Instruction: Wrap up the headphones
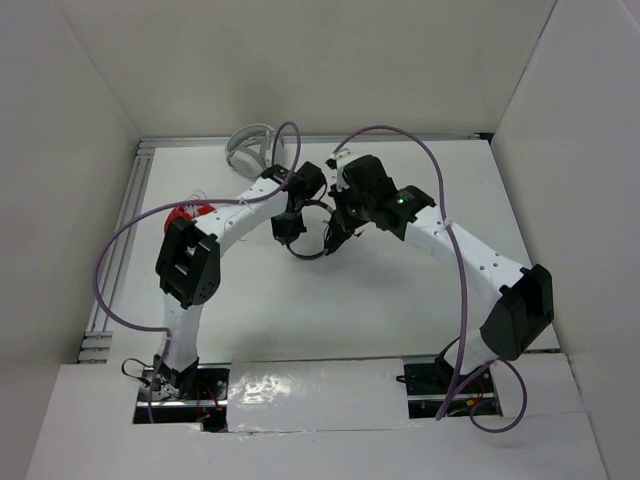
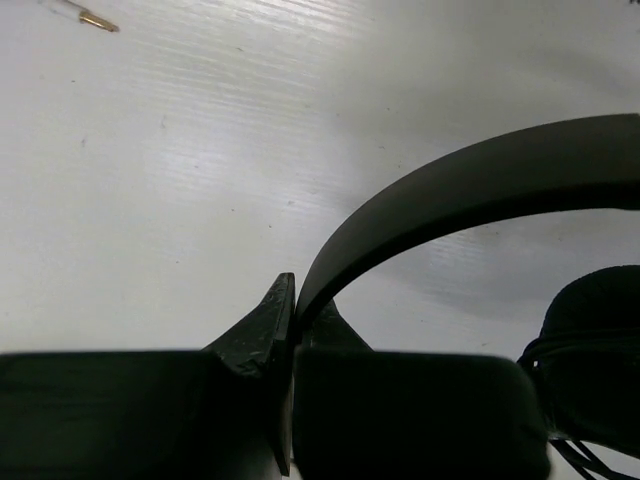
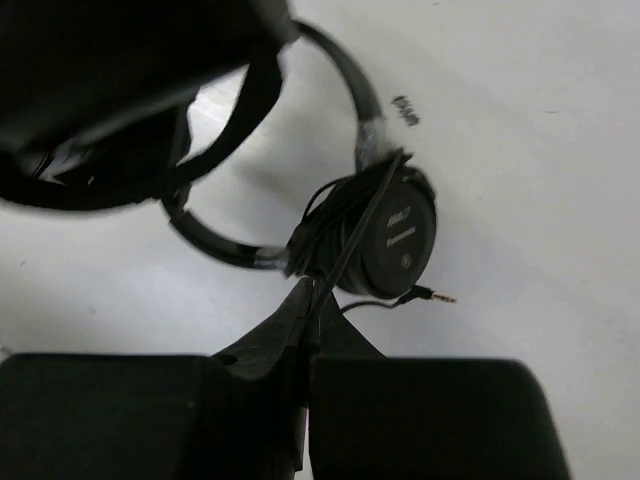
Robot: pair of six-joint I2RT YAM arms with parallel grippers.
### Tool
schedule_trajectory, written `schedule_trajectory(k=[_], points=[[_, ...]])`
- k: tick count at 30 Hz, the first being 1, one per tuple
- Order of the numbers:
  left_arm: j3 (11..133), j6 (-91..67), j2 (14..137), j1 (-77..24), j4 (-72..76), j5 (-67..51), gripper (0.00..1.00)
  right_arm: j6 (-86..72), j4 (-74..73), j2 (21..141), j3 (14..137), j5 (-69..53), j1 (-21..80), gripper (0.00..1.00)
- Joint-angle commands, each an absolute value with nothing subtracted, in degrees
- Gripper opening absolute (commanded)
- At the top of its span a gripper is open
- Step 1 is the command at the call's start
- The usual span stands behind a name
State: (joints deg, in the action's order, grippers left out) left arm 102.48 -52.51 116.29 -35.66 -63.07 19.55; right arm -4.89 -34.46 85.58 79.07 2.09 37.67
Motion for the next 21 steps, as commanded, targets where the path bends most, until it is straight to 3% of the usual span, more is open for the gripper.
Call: schedule_trajectory(k=[1,13,21], points=[[105.03,-55.64,118.83,-32.70,-69.52,23.20,0.00,-5.28,-33.67,79.90,80.34,-6.37,38.32,0.00],[109.78,-57.22,115.32,-29.09,-71.46,25.40,0.00,-4.48,-32.96,77.87,79.71,-14.94,38.23,0.05],[98.20,-50.98,104.95,-31.55,-59.34,24.17,0.00,-11.59,-37.52,89.72,96.03,-12.91,36.57,0.08]])
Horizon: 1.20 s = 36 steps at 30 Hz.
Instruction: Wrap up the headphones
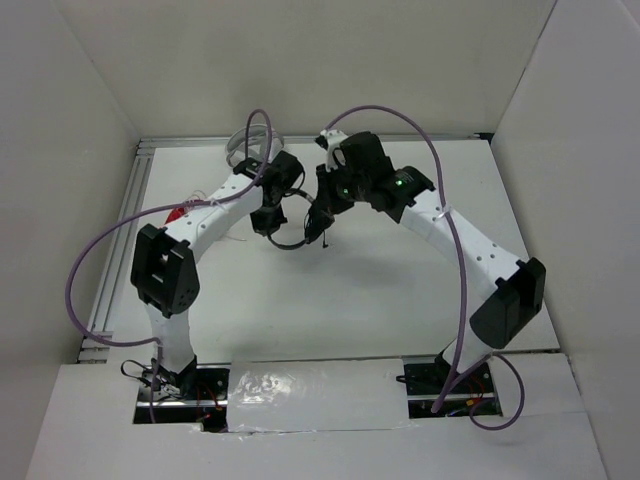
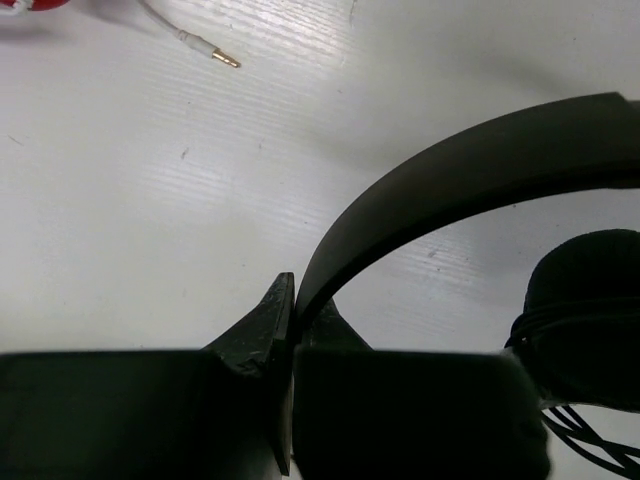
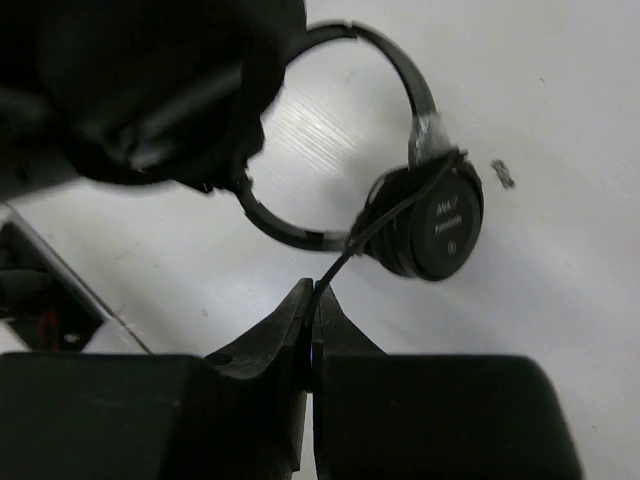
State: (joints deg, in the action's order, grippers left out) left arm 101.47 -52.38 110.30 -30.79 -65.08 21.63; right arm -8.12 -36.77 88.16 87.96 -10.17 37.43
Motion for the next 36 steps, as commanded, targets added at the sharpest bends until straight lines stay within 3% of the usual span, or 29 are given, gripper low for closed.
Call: schedule_trajectory(k=[1,3,6,20,26,36], points=[[97.65,-50.72,104.42,-31.73,-58.63,24.00,0.00,-12.56,-38.05,92.09,97.63,-14.75,36.13,0.08],[98.69,-53.16,104.41,-31.82,-61.32,24.08,0.00,-13.10,-39.37,94.12,100.62,-23.26,34.90,0.08],[102.64,-56.95,106.26,-31.73,-65.47,25.49,0.00,-13.18,-38.42,95.45,101.34,-26.63,35.42,0.08],[101.79,-57.66,101.00,-30.68,-60.22,18.46,0.00,-15.47,-28.05,93.87,83.08,-25.04,36.39,0.14],[94.93,-52.64,95.72,-27.25,-49.68,8.27,0.00,-10.99,-22.42,90.62,75.95,-28.92,38.22,0.09],[89.65,-51.33,90.71,-19.08,-42.46,-5.53,0.00,-12.13,-7.48,80.08,54.34,-20.22,43.59,0.07]])
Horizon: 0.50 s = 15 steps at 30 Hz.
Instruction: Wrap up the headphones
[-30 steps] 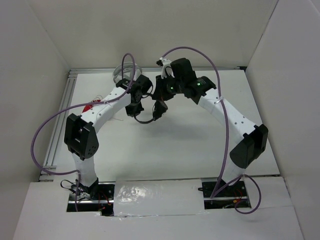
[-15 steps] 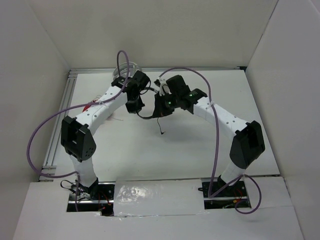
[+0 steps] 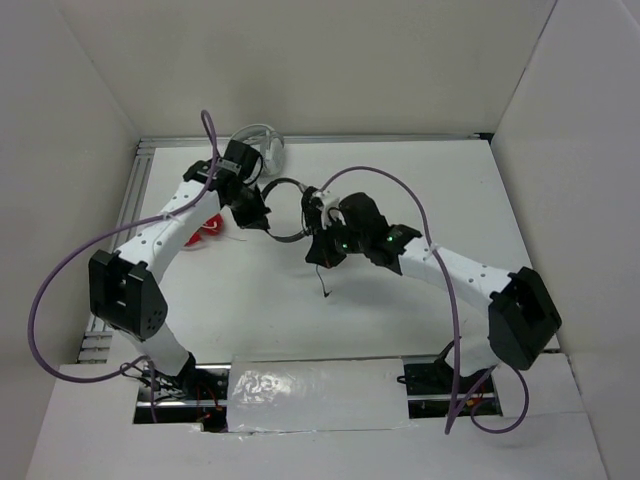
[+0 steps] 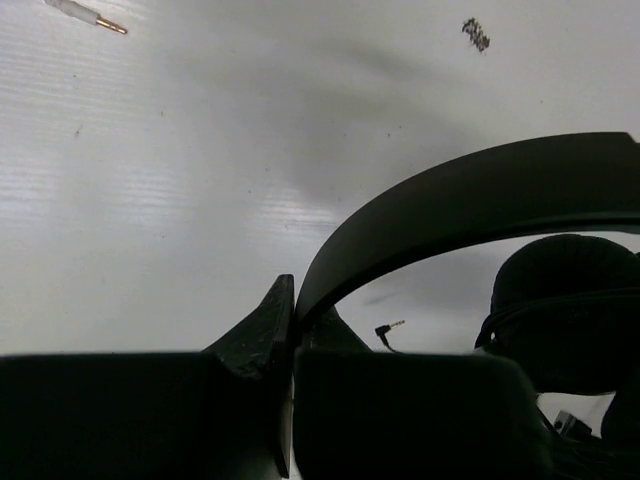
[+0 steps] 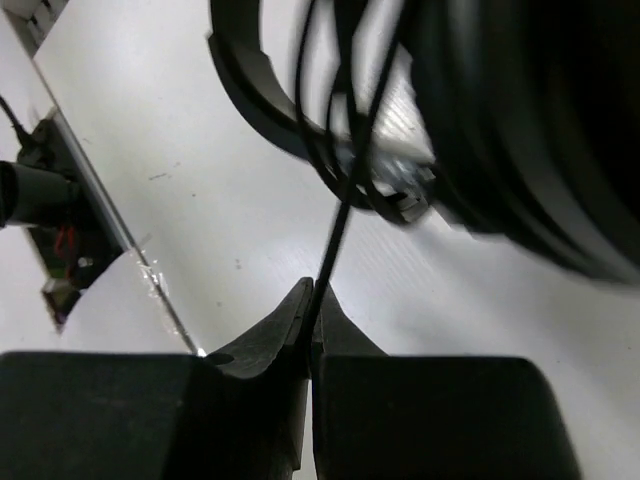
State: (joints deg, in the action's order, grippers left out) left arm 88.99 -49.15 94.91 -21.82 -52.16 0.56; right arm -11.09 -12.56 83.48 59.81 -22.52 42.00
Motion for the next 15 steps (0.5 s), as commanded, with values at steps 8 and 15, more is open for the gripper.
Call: schedule_trajectory(k=[8,15], points=[[82.10,-50.80,83.60,-14.50,-35.86,-16.96,0.00,-16.60,2.72,75.23,44.48,-9.25,44.74,0.11],[80.60,-47.73,79.55,-14.15,-33.14,-22.67,0.00,-19.07,12.65,73.74,39.38,-1.59,46.23,0.01]])
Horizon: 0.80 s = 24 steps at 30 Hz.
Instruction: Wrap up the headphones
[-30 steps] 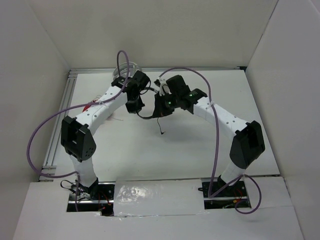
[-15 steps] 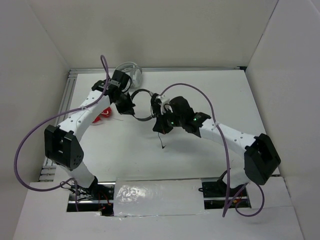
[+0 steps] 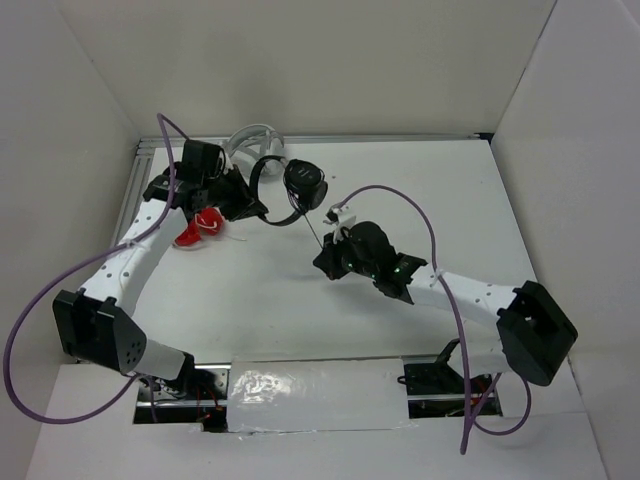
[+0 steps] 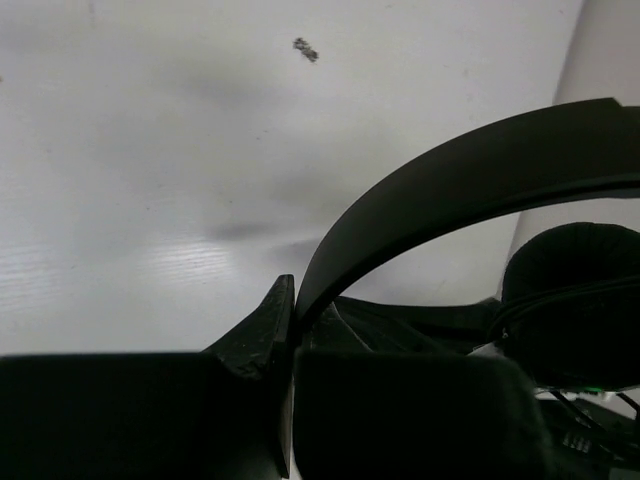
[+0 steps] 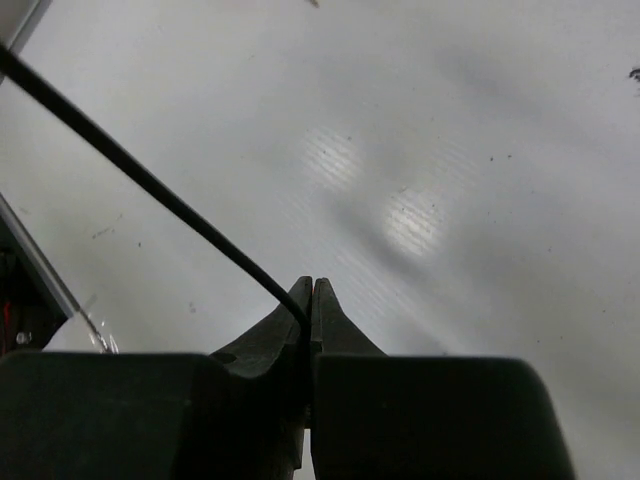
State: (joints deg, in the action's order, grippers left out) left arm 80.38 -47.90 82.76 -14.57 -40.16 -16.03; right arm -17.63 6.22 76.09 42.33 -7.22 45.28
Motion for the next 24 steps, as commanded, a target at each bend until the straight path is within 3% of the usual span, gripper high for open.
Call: schedule_trajectory(k=[1,5,24], points=[[79.73,-47.29,78.32,-14.06,-32.53,-23.81,0.00,-18.81,13.70,73.13,38.77,-1.06,46.14,0.01],[77.35,-45.18,76.20,-14.41,-29.54,-30.05,0.00,-16.97,21.40,70.49,34.63,-0.18,46.32,0.02],[72.16,-35.78,77.34,-20.48,-26.90,-38.13,0.00,-3.87,28.74,64.26,30.24,0.26,44.21,0.07]])
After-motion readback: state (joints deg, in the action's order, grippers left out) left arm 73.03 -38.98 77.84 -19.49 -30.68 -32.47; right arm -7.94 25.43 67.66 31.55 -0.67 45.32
